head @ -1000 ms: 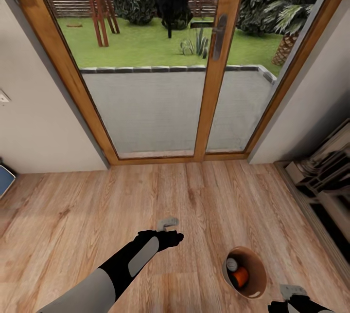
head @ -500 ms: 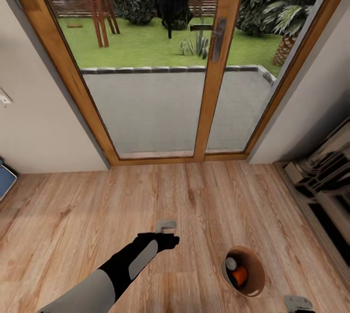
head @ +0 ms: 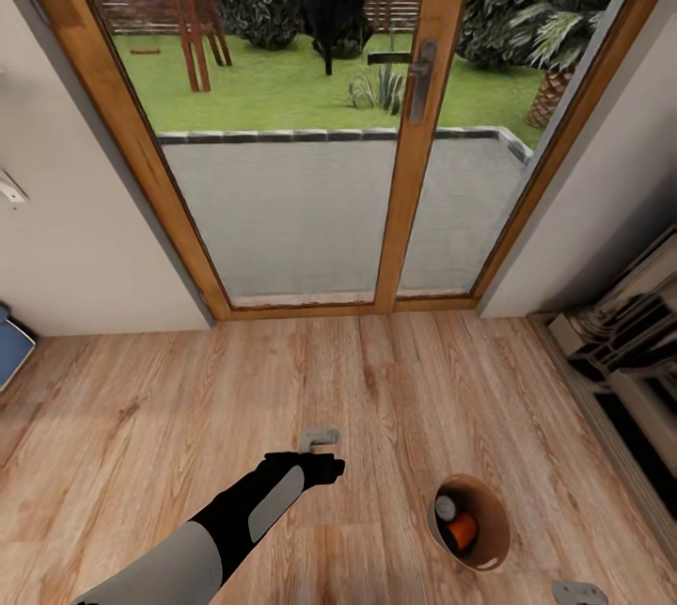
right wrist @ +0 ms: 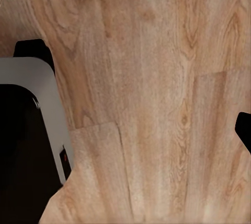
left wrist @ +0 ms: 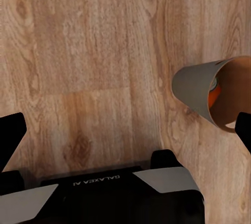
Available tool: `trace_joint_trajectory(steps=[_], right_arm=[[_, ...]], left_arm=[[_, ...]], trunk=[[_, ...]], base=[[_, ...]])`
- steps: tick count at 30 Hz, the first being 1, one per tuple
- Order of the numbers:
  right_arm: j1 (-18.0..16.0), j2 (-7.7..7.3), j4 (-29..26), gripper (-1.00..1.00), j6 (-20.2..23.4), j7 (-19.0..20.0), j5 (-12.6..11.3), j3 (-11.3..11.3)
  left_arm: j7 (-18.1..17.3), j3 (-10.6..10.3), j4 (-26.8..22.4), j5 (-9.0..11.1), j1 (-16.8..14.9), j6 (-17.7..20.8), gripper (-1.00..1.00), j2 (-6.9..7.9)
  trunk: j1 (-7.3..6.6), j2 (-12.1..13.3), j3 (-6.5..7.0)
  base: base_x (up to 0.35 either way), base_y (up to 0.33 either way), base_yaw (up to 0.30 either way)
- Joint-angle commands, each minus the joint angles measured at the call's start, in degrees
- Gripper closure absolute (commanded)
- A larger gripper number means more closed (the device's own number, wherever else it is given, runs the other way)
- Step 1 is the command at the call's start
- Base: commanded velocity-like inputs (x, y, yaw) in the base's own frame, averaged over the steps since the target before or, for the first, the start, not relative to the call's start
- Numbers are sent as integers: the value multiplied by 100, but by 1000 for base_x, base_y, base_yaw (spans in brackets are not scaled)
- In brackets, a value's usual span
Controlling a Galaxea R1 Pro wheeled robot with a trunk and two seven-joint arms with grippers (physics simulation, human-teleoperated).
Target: Put the three can of soda from the living room inside the tash can in the kitchen.
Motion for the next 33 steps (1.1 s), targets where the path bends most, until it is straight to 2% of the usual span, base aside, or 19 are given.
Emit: trace_joint_trajectory(steps=[1, 22, 33], right_arm=[[1, 6, 6, -100, 0, 0, 3, 2], [13, 16, 83, -100, -1, 1, -15, 9], [13, 23, 83, -100, -1, 1, -33, 10]], left_arm=[[0, 0, 2, -1, 0, -1, -100, 1], [0, 0, 4, -2, 0, -3, -100, 4], [0, 0, 3, -2, 0, 6, -100, 4]], trunk=[[-22, 42, 19], [-484, 884, 396], [-484, 885, 396]], base=[[0, 0, 0], [0, 0, -16], [0, 0, -1]])
